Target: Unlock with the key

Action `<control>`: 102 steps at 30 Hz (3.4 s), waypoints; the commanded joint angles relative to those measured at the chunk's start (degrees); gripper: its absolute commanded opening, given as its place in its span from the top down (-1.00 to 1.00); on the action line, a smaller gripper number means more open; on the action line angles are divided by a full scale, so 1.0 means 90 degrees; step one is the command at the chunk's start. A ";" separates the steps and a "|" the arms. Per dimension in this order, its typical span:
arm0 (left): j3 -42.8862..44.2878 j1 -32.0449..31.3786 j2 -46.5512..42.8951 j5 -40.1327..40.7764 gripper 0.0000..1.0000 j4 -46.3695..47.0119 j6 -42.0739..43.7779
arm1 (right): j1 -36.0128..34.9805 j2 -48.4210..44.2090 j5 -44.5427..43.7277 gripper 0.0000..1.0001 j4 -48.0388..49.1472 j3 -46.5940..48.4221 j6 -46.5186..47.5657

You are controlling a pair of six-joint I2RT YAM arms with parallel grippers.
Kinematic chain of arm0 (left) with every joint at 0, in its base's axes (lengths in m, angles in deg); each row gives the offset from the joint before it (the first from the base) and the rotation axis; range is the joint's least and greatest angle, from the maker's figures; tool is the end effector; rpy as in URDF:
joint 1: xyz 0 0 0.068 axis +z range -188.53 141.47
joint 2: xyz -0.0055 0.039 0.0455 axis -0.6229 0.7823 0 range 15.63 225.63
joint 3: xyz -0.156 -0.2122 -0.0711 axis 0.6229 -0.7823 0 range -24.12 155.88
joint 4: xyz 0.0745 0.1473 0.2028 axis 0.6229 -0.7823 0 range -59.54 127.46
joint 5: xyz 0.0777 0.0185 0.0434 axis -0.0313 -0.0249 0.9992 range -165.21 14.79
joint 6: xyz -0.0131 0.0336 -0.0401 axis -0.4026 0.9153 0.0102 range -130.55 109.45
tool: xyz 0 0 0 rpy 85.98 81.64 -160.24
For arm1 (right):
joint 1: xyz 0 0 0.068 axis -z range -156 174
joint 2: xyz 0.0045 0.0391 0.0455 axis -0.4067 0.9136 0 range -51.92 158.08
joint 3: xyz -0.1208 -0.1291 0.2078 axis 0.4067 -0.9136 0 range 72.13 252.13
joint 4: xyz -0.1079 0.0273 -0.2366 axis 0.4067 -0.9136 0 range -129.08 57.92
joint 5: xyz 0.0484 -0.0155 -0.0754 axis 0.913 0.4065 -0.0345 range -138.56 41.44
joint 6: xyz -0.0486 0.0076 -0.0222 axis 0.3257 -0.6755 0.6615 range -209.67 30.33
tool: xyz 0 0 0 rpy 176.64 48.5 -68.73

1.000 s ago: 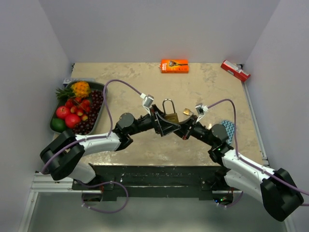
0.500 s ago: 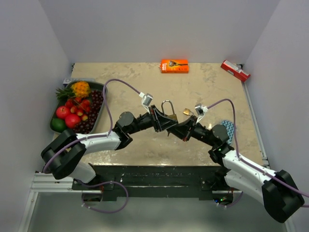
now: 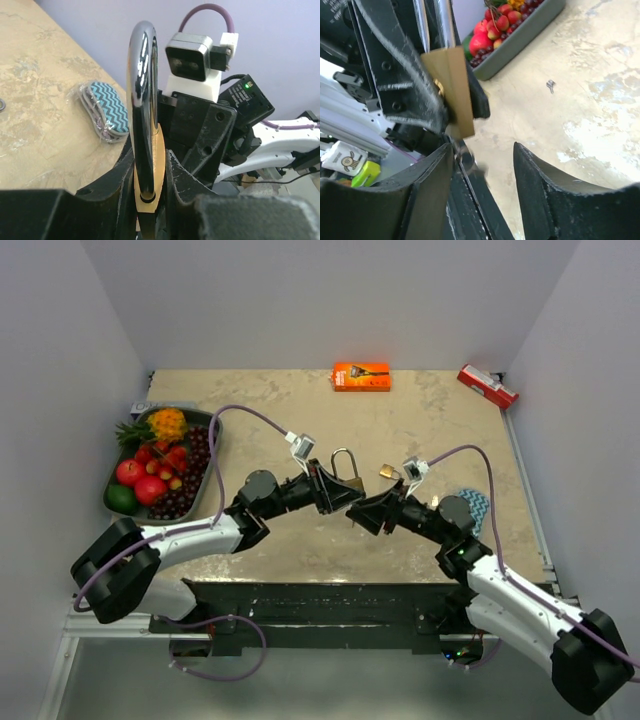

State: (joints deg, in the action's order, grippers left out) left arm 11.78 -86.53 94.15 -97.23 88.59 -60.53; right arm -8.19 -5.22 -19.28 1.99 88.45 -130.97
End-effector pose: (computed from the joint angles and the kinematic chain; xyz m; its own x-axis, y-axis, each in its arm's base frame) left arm 0.1870 -0.2276 0.2662 -0.6539 -0.3347 -0.6786 0.6785 0.1373 -0.7216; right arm 0.1477 0.1136 0.2402 -0.5383 0.3414 -0.7705 -0.6954 0.3366 0.6350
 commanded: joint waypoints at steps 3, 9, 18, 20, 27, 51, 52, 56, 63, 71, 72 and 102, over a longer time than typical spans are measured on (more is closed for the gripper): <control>0.0406 0.0168 -0.0277 0.0376 1.00 0.0012 -0.0209 | 0.0012 -0.0607 -0.0196 -0.22 -0.1313 0.0316 0.0585; 0.0386 0.0227 -0.0219 0.0328 1.00 0.0022 -0.0306 | 0.0002 -0.1213 -0.0508 -0.29 -0.2202 0.0453 0.0975; 0.0406 0.0227 -0.0111 -0.0043 1.00 0.0392 -0.0375 | 0.0002 -0.0922 -0.0402 -0.04 -0.0925 0.0199 0.0351; 0.0396 0.0227 -0.0102 -0.0189 1.00 0.0490 -0.0365 | 0.0012 -0.0814 -0.0333 -0.01 -0.0390 0.0082 0.0107; 0.0396 0.0227 -0.0102 -0.0434 1.00 0.0666 -0.0326 | 0.0011 -0.0375 -0.0246 0.20 0.0443 -0.0026 -0.0226; 0.0171 0.0120 -0.0082 -0.0795 1.00 0.1261 -0.0326 | 0.0002 -0.0325 -0.0645 1.00 0.1741 -0.0543 -0.0958; 0.0152 0.0100 -0.0082 -0.0853 1.00 0.1310 -0.0316 | 0.0002 -0.0335 -0.0684 1.00 0.1781 -0.0553 -0.0987; 0.0084 -0.0056 -0.0062 -0.1000 1.00 0.1467 -0.0277 | 0.0002 -0.0345 -0.0821 1.00 0.1908 -0.0524 -0.1026; -0.0092 -0.0222 -0.0053 -0.1098 1.00 0.1632 -0.0228 | 0.0012 -0.0325 -0.0938 1.00 0.2143 -0.0455 -0.1114; -0.0346 -0.0398 -0.0014 -0.1352 1.00 0.1896 -0.0209 | 0.0031 -0.0316 -0.0987 1.00 0.2289 -0.0338 -0.1192; -0.0366 -0.0417 -0.0014 -0.1381 1.00 0.1926 -0.0199 | 0.0031 -0.0316 -0.1007 1.00 0.2347 -0.0338 -0.1222; 0.0483 -0.0886 -0.0687 -0.2582 1.00 0.2453 0.0104 | 0.0178 0.0056 -0.0402 1.00 0.3608 -0.0299 -0.3067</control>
State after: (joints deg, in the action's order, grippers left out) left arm 11.80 -89.38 91.29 -109.55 104.11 -60.38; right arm -8.45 -5.75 -14.75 35.28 82.48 -156.19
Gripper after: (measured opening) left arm 0.265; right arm 0.013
